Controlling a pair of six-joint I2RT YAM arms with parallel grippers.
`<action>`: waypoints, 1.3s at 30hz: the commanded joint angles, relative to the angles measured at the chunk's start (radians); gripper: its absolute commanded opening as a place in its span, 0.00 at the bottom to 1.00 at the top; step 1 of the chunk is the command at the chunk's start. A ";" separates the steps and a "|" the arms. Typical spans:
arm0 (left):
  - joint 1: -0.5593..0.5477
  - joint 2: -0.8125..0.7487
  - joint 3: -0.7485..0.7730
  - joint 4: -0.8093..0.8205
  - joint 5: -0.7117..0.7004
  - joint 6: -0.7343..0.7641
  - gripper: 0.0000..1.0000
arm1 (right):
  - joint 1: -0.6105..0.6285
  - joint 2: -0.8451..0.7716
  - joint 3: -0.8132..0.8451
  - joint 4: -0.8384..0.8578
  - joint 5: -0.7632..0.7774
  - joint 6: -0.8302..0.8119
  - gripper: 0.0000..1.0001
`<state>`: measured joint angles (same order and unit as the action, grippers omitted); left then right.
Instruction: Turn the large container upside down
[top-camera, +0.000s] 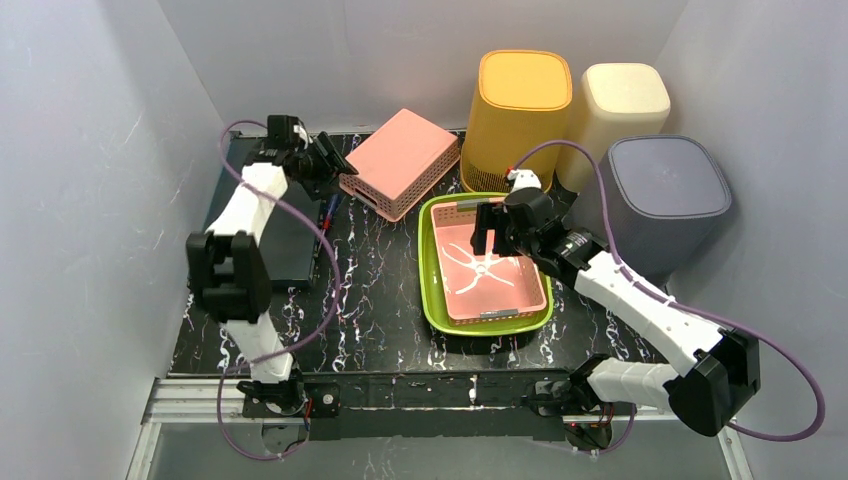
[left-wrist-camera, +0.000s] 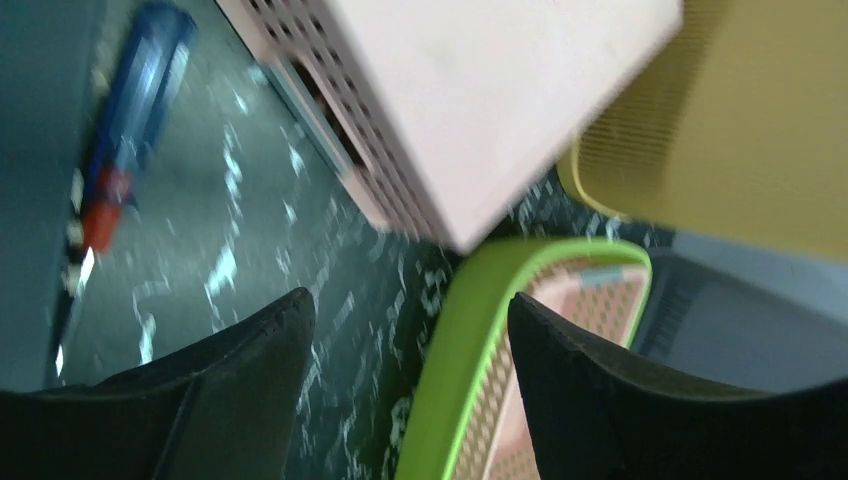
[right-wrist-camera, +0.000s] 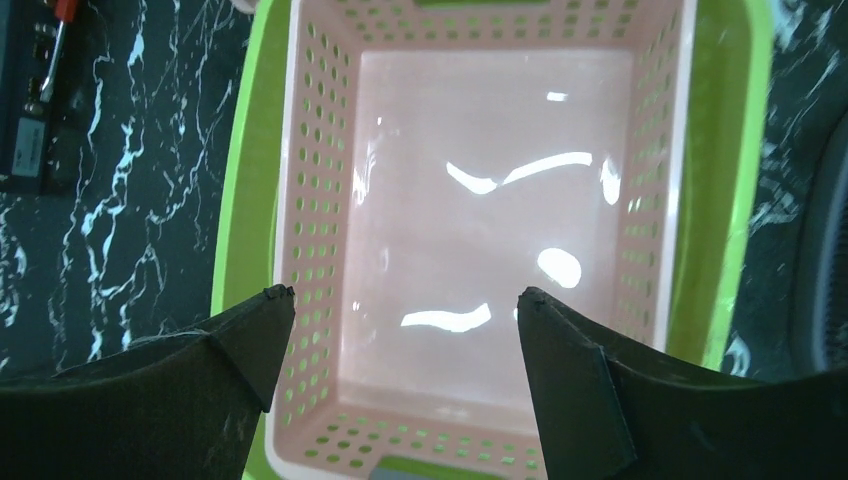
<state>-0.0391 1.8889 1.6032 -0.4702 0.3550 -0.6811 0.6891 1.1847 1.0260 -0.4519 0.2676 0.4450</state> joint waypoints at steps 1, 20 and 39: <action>-0.058 -0.290 -0.198 0.011 0.051 0.062 0.68 | -0.002 -0.081 -0.059 -0.029 -0.052 0.193 0.90; -0.488 -0.614 -0.688 0.118 -0.087 -0.166 0.68 | -0.001 -0.437 -0.325 -0.139 -0.149 0.669 0.80; -0.621 -0.486 -0.660 0.153 -0.122 -0.182 0.62 | -0.002 -0.500 -0.412 -0.208 -0.250 0.799 0.77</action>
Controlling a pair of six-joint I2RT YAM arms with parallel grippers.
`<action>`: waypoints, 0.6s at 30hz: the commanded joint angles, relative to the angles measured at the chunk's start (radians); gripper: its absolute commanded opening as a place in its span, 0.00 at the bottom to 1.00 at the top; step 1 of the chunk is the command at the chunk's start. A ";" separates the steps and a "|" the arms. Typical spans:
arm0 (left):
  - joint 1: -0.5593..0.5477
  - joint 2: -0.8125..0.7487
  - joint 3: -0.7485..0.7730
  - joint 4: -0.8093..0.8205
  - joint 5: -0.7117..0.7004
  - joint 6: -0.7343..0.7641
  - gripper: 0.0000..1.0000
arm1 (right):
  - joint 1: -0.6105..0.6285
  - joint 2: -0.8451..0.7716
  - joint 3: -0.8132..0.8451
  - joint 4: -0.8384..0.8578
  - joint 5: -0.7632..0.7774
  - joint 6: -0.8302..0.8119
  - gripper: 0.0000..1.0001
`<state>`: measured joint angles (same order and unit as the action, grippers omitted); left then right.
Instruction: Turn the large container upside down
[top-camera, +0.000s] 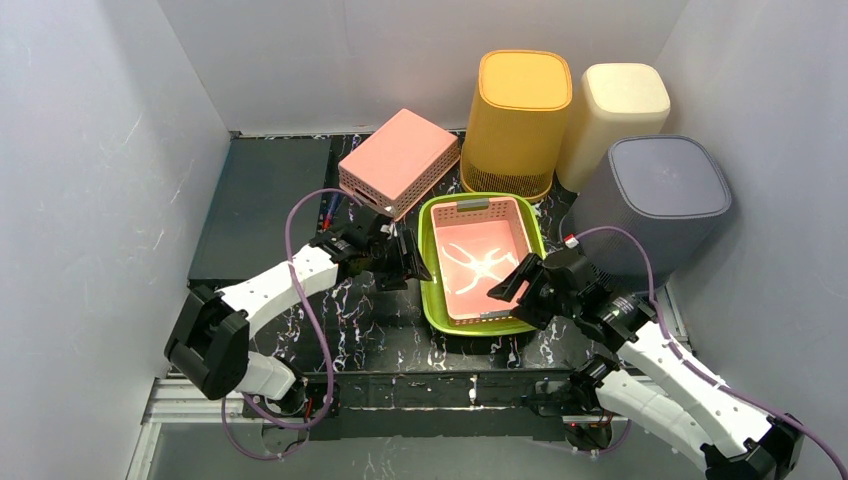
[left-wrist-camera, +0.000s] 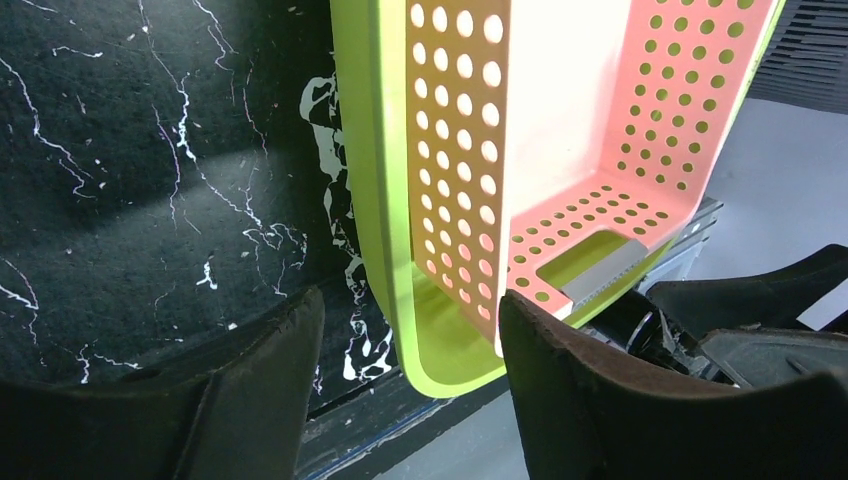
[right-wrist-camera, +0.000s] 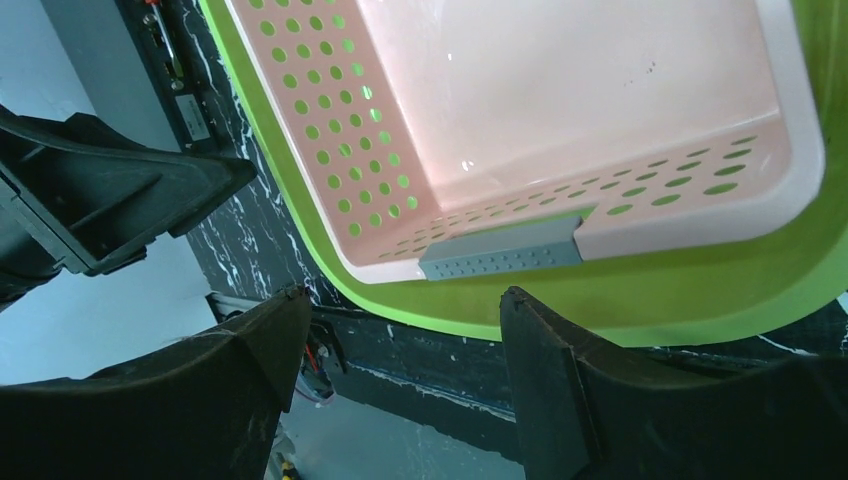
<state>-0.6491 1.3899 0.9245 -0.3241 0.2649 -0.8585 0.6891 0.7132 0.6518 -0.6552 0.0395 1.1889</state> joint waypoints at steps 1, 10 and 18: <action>-0.012 0.016 0.017 0.007 -0.035 -0.004 0.60 | -0.001 -0.031 -0.048 0.001 -0.024 0.059 0.76; -0.026 0.069 0.011 0.000 -0.038 0.010 0.49 | -0.001 -0.032 -0.168 0.176 -0.026 0.115 0.69; -0.042 0.087 0.016 -0.021 -0.036 0.017 0.36 | 0.000 -0.058 -0.245 0.350 0.096 0.128 0.61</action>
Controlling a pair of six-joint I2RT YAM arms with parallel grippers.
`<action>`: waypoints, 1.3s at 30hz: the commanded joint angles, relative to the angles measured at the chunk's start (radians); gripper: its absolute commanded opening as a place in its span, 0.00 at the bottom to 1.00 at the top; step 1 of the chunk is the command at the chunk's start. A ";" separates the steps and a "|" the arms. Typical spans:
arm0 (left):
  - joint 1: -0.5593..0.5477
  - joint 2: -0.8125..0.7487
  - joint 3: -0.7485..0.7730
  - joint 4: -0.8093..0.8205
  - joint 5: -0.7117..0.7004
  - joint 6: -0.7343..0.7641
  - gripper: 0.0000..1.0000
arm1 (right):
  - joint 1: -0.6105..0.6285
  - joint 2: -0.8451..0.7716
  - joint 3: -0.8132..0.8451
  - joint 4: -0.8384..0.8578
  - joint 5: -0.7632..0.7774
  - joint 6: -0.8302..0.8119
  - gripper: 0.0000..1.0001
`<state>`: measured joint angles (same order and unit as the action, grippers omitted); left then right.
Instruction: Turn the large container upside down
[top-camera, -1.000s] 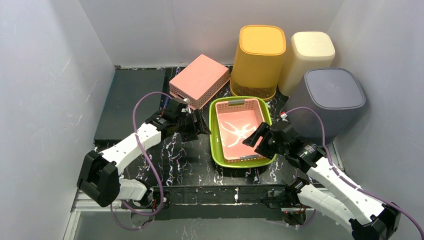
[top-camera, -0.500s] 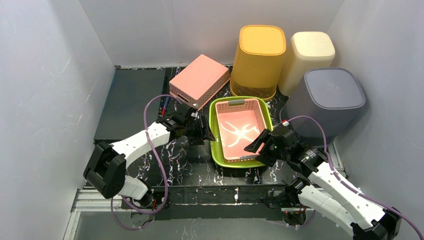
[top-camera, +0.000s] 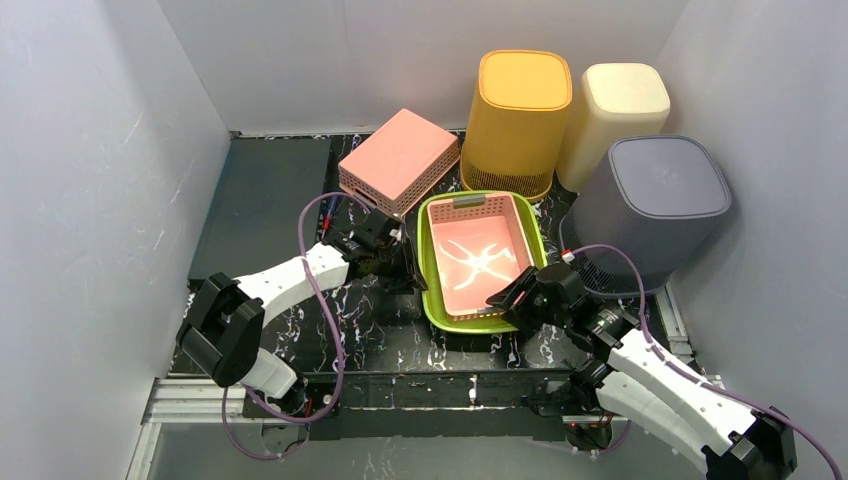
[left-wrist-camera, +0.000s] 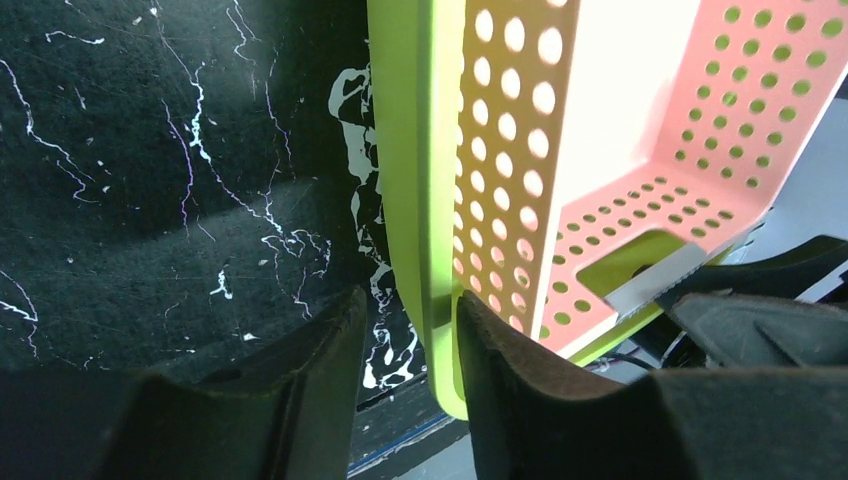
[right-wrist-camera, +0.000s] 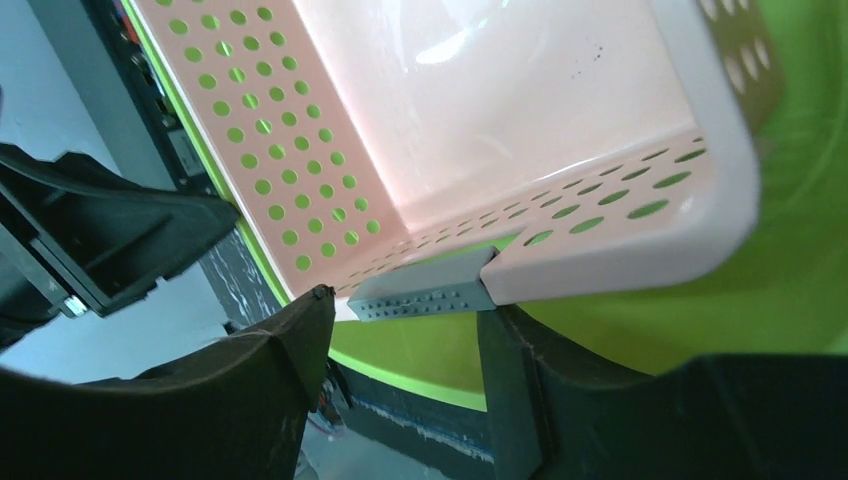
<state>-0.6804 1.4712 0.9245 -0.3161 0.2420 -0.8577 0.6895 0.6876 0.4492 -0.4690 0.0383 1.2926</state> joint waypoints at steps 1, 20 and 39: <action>-0.012 0.009 0.016 -0.030 -0.009 0.017 0.34 | -0.001 -0.043 -0.070 0.216 0.108 0.029 0.59; -0.050 -0.008 -0.001 -0.058 0.072 0.032 0.06 | -0.002 -0.261 -0.289 0.584 0.188 0.109 0.52; -0.079 -0.057 0.010 -0.091 0.093 0.039 0.00 | -0.002 -0.191 -0.240 0.827 0.213 0.080 0.42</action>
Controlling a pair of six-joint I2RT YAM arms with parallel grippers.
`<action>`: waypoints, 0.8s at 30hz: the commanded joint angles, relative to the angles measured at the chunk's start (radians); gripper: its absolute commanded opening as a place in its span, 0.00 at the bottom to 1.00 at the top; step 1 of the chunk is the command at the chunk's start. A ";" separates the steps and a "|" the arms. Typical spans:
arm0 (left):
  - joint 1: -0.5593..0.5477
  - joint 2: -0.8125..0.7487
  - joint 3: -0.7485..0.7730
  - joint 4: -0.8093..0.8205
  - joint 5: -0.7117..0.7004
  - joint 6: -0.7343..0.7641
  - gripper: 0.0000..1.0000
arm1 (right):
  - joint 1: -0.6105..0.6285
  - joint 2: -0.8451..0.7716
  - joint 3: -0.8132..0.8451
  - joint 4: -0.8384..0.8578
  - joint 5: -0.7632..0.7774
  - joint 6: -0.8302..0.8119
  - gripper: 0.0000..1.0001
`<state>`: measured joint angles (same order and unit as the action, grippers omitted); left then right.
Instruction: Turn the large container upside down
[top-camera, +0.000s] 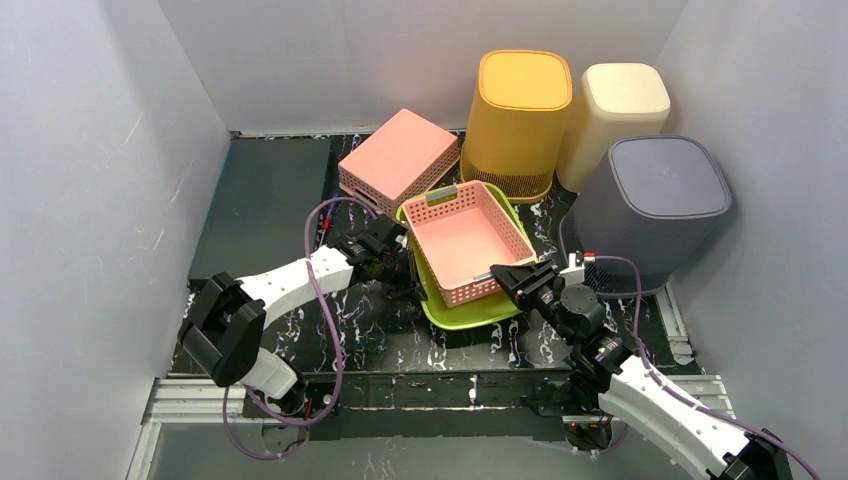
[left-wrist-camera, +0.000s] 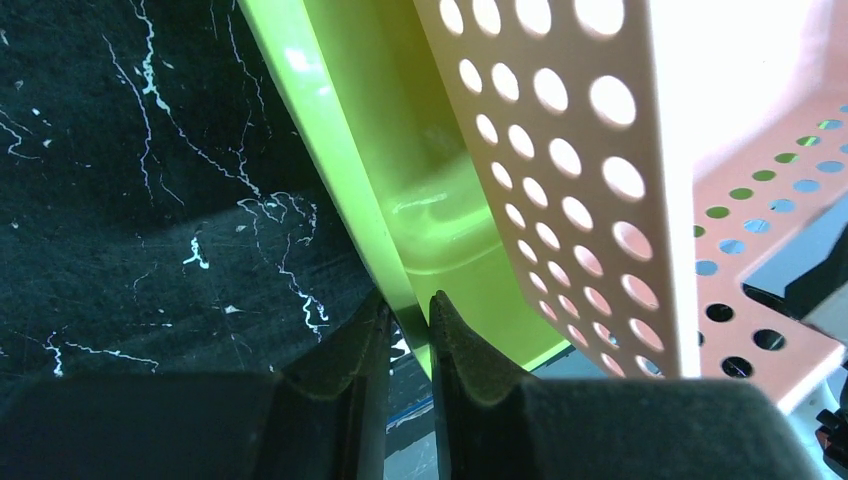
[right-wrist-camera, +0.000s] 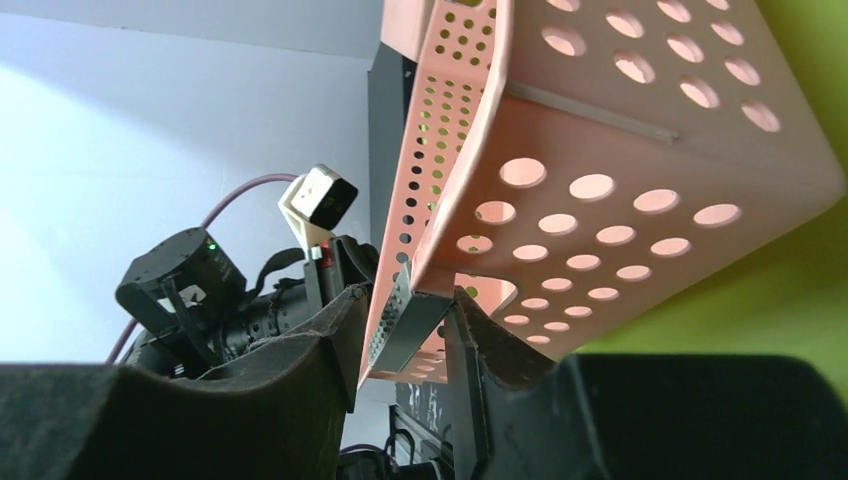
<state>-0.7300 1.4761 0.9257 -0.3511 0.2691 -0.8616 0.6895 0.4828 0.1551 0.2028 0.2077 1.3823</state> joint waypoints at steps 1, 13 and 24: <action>-0.030 -0.064 0.011 -0.059 0.065 0.044 0.00 | -0.002 0.020 0.057 0.169 0.042 -0.013 0.43; -0.034 -0.057 0.039 -0.080 0.069 0.064 0.00 | -0.002 0.126 0.138 0.276 0.041 -0.122 0.37; -0.035 -0.088 0.041 -0.146 0.002 0.072 0.00 | -0.001 0.075 0.228 0.106 0.107 -0.229 0.17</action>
<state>-0.7422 1.4574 0.9321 -0.4198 0.2611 -0.8452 0.6899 0.6056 0.2951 0.3626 0.2226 1.2587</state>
